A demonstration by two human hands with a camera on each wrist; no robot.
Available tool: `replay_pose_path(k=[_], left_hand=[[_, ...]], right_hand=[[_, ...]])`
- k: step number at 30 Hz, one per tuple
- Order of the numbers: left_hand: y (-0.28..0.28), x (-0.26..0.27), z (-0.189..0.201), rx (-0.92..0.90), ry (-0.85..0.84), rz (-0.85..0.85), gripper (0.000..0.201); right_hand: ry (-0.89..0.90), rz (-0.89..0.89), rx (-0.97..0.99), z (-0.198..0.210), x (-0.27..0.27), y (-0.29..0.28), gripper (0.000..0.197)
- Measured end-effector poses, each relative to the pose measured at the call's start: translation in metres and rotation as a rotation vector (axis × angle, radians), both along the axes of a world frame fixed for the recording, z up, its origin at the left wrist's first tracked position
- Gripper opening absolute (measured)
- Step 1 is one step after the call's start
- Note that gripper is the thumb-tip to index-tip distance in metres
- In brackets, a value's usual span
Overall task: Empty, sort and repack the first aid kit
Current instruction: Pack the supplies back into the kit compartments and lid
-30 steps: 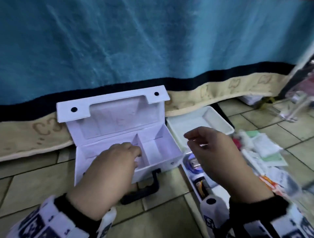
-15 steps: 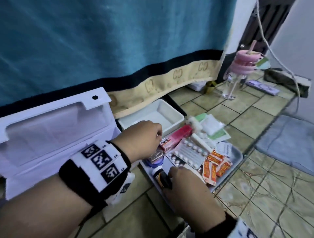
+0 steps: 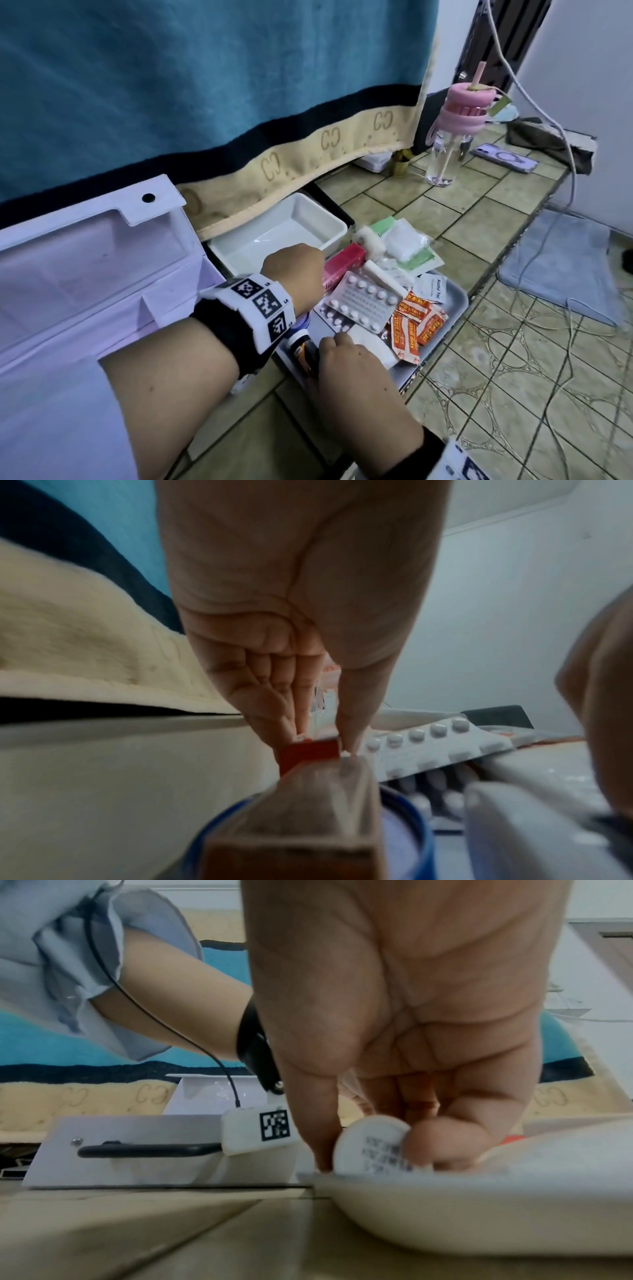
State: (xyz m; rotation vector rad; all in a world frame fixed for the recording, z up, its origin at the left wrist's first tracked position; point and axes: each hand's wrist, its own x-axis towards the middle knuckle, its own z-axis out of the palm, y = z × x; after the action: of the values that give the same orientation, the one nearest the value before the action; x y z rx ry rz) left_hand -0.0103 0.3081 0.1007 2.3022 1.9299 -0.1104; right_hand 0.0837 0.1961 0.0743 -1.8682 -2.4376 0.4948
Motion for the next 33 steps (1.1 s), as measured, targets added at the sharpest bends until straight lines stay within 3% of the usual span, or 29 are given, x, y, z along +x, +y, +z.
replay_pose_path(k=[6,11,19,23,28,33], left_hand=[[-0.009,-0.009,0.008,0.095,-0.144,0.050,0.027],[-0.027,-0.030,0.033,0.162,-0.235,0.128,0.031],[-0.084,-0.098,0.073,0.196,-0.368,0.244,0.022],[-0.134,-0.149,0.081,0.154,-0.454,0.372,0.014],[-0.179,-0.218,0.081,0.281,-0.308,0.635,0.013],[-0.195,-0.245,0.062,0.233,-0.056,0.634,0.022]], right_hand=[[0.030,-0.002,0.023,-0.003,0.003,0.003,0.031],[0.187,-0.092,0.020,-0.001,0.007,0.004,0.044],[0.365,-0.064,-0.014,0.027,0.008,0.007,0.020],[0.541,0.088,0.004,0.053,-0.025,0.003,0.012],[0.610,0.344,0.054,0.062,-0.086,-0.002,0.014],[0.539,0.561,0.064,0.059,-0.136,0.002,0.028]])
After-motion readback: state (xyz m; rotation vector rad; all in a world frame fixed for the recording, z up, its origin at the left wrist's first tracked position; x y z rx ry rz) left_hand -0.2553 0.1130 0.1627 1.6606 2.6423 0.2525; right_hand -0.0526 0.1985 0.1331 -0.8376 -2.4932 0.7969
